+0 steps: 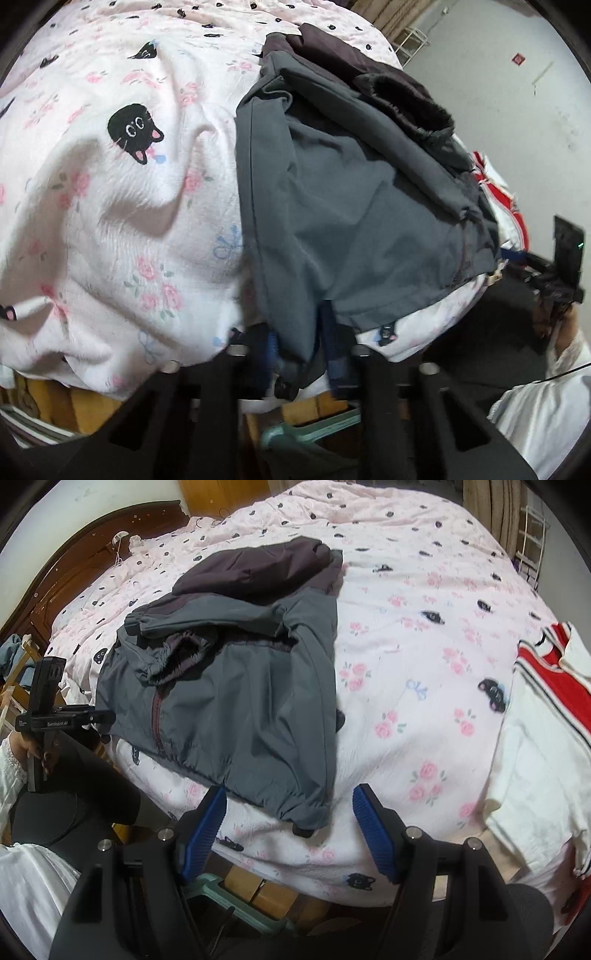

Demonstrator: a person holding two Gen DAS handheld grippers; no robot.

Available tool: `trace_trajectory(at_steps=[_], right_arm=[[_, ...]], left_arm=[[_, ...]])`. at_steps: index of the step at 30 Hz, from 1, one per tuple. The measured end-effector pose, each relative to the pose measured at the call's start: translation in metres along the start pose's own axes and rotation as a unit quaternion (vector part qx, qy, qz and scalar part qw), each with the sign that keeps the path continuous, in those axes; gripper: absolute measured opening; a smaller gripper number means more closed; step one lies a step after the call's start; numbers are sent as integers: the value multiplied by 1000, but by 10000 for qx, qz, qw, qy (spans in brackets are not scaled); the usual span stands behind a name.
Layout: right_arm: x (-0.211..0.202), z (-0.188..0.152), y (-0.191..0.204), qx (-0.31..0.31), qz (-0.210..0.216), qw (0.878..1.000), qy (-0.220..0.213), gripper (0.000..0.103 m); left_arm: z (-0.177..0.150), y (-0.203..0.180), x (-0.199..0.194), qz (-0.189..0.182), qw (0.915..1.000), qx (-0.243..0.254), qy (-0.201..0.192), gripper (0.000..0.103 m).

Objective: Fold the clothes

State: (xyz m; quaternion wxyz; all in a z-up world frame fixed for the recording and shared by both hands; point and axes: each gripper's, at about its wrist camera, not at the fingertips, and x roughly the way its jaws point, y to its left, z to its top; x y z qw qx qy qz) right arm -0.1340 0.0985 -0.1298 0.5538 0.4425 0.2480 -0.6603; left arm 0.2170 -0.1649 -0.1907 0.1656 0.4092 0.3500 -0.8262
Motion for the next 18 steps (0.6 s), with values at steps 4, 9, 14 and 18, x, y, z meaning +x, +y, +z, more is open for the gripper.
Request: trace_trajectory(at_steps=[4,9,14,18], right_arm=[[6,-2,-1,55,69,9999,70,73],[10,4,-10,250,197,9995,31,73],[31,8,-13,370,485,9976,335,54],[38,8,-9,351,616,9965,454,21]], left_arm=[[-2,-3,-10,-150,9998,-157,-40,5],[-3,-16,-31,-159,9995,-37,-282,4],[-1,-14,-44,-193,9992,-60,-355,4],[1,-16,-48,-172,9992,-33,-372,4]])
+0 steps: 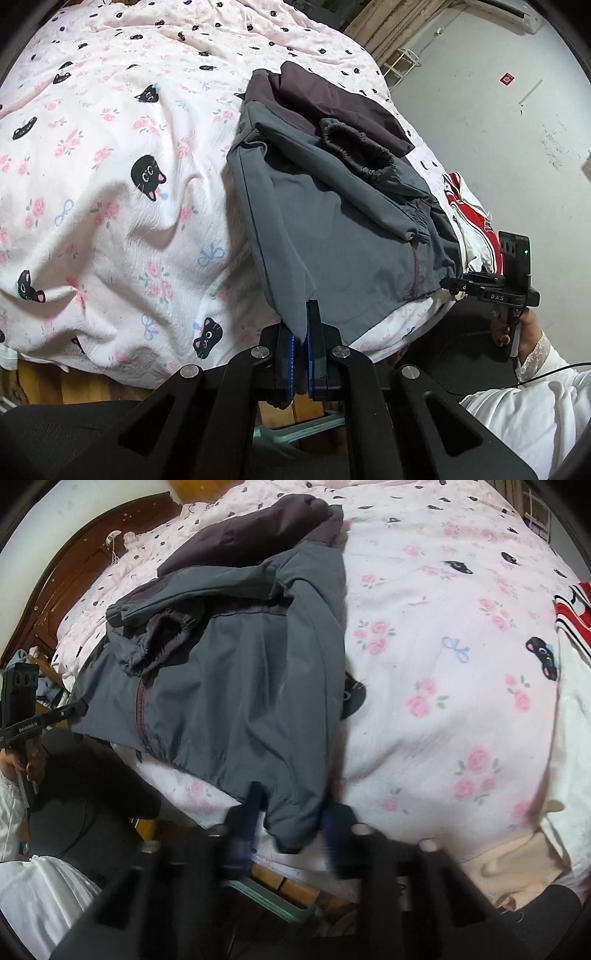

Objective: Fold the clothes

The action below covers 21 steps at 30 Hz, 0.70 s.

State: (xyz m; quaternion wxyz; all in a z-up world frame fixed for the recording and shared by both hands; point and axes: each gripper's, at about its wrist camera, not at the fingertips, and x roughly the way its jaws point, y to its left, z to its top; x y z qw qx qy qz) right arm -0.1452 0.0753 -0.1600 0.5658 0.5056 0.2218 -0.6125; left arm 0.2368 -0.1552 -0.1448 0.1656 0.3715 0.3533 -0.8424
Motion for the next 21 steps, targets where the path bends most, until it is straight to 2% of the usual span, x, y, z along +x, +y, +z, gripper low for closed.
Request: trace_trajectory(at_steps=[4,11,17,21], right_arm=[[-11,-3,1,-61,349,9994,-10,17],[-42,-7,0,36,1450,9894,25,15],[-76,15,0,243,2115,9763,-387,15],[-101,42,-6,366,2371,9678,-762,15]], left_arm=[[-1,1,-11,-126,9999,-52,-47,4],[5,-4,-49,-512,9978,-170,-375,4],[37,-5,-74,-818,9926,-307,-846,3],[68,-9,-75,-788,9904,-307,-1091,3]])
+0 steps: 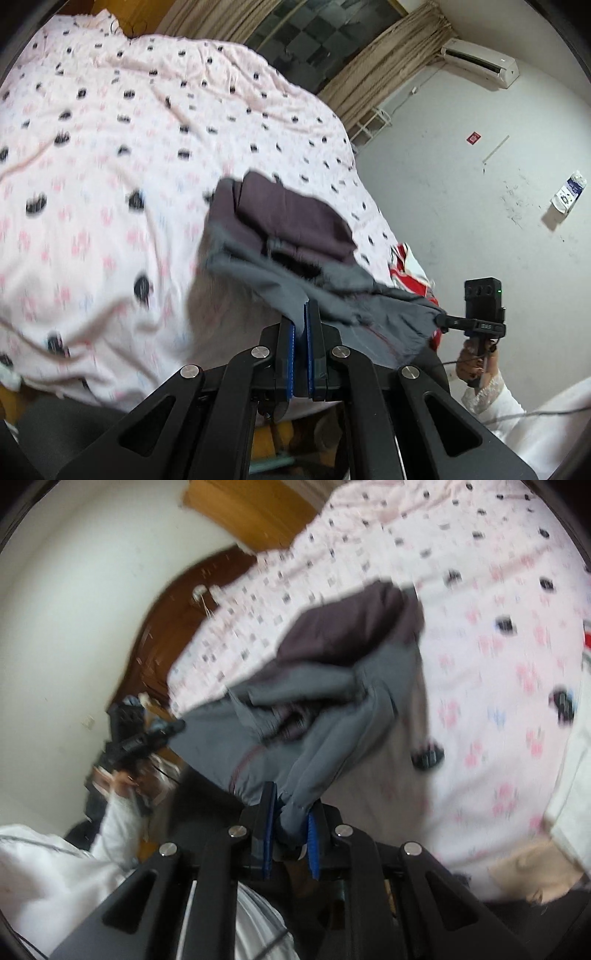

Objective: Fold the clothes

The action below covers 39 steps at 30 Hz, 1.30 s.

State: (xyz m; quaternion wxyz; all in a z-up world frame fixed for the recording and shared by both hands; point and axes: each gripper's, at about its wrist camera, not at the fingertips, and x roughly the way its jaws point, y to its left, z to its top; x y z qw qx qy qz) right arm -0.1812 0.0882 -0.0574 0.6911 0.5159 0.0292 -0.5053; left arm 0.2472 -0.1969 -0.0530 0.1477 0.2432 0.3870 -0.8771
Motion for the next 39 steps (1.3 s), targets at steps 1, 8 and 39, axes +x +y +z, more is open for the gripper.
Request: trace_trajectory(at_steps=[1,8,39], right_arm=[[-2,10,1,17,30,10000,-84,15],[-9,67,-11,364,101,9982,-474,15],[114,201,-164,2075,-772,9747,291,19]], left_arm=[[8,0,3,9,10000,-29,-45,3],[56,17,32,232,9987,-379,-264,4],[112,136,161,275,9637,-2653,102,14]])
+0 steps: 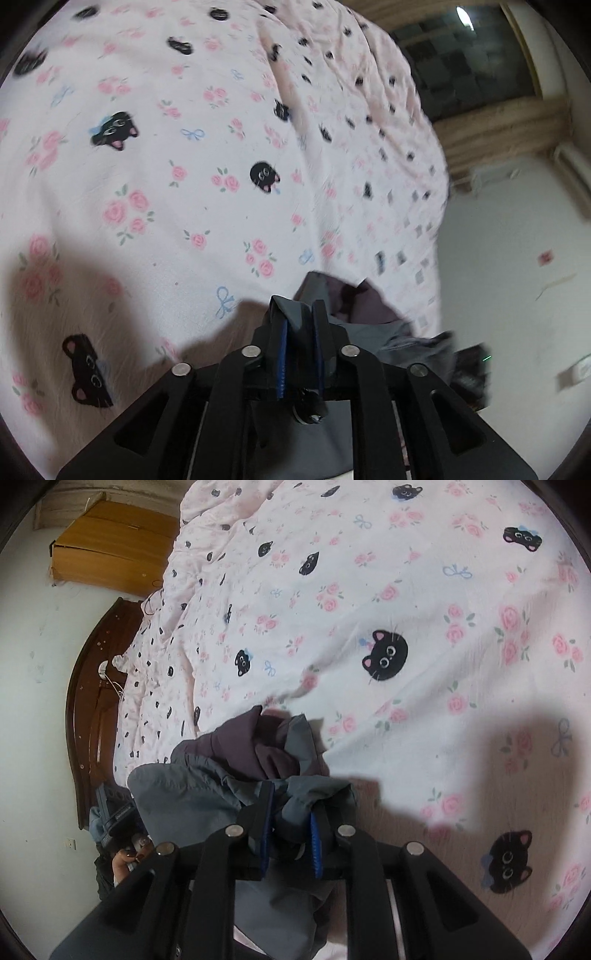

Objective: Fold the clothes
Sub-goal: 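Lift the folded jacket with both grippers and fold it over again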

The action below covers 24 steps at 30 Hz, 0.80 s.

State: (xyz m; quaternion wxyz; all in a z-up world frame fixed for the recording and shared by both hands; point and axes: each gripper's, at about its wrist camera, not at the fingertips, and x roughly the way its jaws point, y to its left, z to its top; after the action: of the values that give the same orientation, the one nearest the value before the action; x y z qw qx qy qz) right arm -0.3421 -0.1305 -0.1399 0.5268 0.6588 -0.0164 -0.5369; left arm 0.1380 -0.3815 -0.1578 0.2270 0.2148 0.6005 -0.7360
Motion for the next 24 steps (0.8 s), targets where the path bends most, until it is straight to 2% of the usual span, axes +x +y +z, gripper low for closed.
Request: trace_trajectory(at_steps=[2,4,5,6,7,9,11,15,17,19,22,24], right_arm=[[-3,1,2,-30,-1,10000,-47,21],[-9,3,6,-28,21,9999,-97,23],[-12,4,7,-25,31,9999,-122,25],[-16,6,9,-35,-7,9999,-164,32],[-20,7,12,-47,-54,9998,-210,36],[-29,9,15,-58,-138,9993,-332,63],[-42,12,21,-130,-240,9983,-520,70],[-65,10,41,-464,-461,9944,-826,70],[-69,2,59,-837,-607,9906,-897,70],[-64,-13,86,-1453,-808,9818,-915,69],[-45,-45,124,-2394,-1108,9606,-878,57],[-24,-69,147,-2980,-1286,9423,-816,42]], left_arm=[[3,6,-10,-328,9990,-307,-86,17],[6,8,-22,-427,9978,-417,-281,21],[8,9,-29,-445,9970,-477,-415,29],[10,10,-36,-462,9960,-528,-545,39],[13,9,-42,-477,9952,-545,-660,41],[17,5,-56,-383,9946,-437,-856,41],[15,-9,-65,-140,9952,-51,-970,41],[0,-49,-70,332,9894,994,-1007,41],[-16,-71,-60,437,9830,1555,-875,41],[-33,-94,-49,535,9733,2109,-730,41],[-66,-122,-22,559,9577,2798,-374,41],[-83,-132,-2,525,9515,3028,-135,41]])
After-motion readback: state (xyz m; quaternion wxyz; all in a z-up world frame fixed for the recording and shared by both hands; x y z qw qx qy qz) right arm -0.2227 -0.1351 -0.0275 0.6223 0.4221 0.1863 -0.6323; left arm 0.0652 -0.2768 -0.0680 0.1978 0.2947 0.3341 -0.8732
